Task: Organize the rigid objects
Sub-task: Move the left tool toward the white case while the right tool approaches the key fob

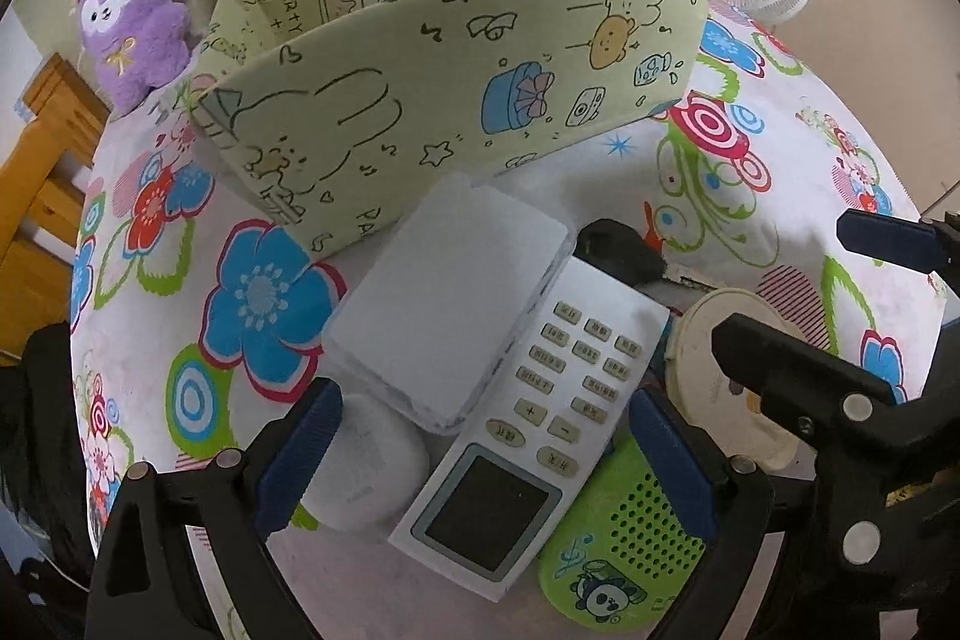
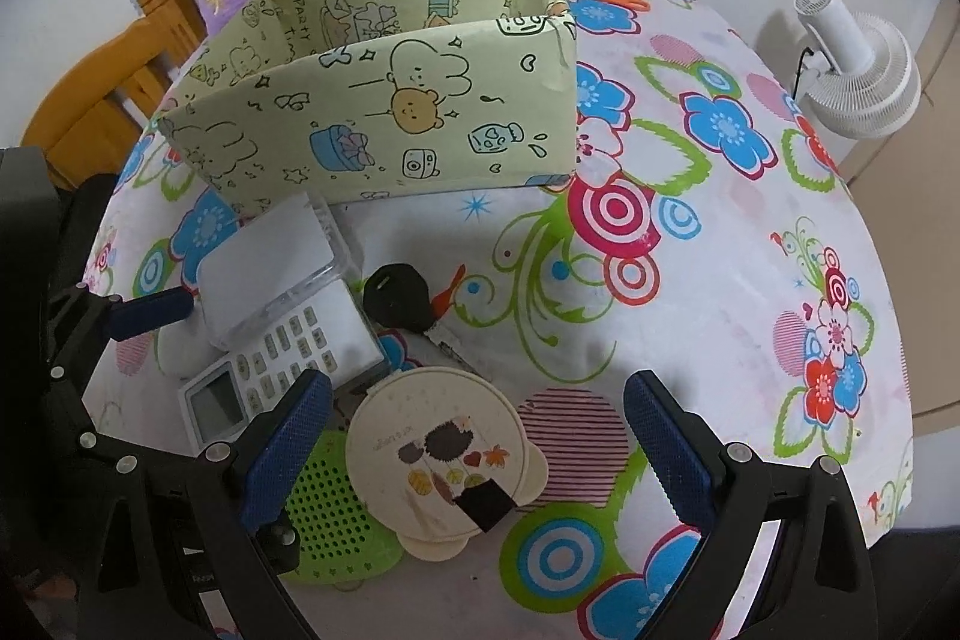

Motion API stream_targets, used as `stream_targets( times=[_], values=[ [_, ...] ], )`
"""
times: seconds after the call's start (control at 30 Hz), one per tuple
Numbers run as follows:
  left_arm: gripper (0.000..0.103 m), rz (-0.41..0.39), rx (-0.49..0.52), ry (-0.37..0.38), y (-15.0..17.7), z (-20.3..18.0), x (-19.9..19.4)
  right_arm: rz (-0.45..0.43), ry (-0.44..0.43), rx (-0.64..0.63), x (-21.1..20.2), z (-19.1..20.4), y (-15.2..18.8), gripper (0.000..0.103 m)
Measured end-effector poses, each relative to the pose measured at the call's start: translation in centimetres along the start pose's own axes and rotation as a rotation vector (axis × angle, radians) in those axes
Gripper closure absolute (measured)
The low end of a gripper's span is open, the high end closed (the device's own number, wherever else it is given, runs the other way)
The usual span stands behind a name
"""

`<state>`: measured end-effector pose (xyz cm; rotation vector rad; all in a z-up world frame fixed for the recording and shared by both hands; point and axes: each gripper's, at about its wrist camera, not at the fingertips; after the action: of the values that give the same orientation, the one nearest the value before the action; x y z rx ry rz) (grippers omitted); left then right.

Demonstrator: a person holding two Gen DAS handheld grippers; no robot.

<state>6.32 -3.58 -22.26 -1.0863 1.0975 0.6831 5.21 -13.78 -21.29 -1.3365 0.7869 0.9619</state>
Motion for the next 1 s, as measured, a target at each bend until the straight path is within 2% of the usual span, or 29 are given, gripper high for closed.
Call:
stream_targets(
  times=[0.27, 0.5, 0.67, 0.8, 0.9, 1.0],
  values=[
    [0.006, -0.02, 0.009, -0.006, -1.8, 1.3, -0.4, -0.007, -0.007, 0.063, 0.1, -0.9, -1.1, 0.004],
    [0.006, -0.015, 0.088, 0.016, -2.9, 1.9, 0.5, 0.003, -0.004, 0.104, 0.7, -1.5, -1.3, 0.004],
    [0.013, 0.012, 0.104, 0.079, -3.8, 2.4, 1.0, 0.003, -0.001, 0.127, 1.1, -1.7, -1.6, 0.004],
    [0.018, 0.01, 0.118, 0.076, -4.1, 2.4, 1.0, 0.004, 0.018, 0.134, 1.2, -1.9, -1.7, 0.004],
    [0.027, 0.015, 0.122, 0.094, -5.0, 2.5, 1.3, 0.013, 0.039, 0.133, 1.5, -1.9, -1.7, 0.004],
    [0.028, 0.025, 0.124, 0.102, -5.3, 2.5, 1.4, 0.031, 0.056, 0.107, 1.9, -1.5, -1.6, 0.004]
  ],
)
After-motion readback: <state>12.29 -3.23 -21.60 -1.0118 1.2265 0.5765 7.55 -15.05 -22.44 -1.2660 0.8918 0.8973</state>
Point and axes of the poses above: each gripper's, at about its wrist camera, not at the fingertips, and x roughly the way its jaws point, z to its left, y to its underside, and after that the axes turned 4 degrees about x, right-handed
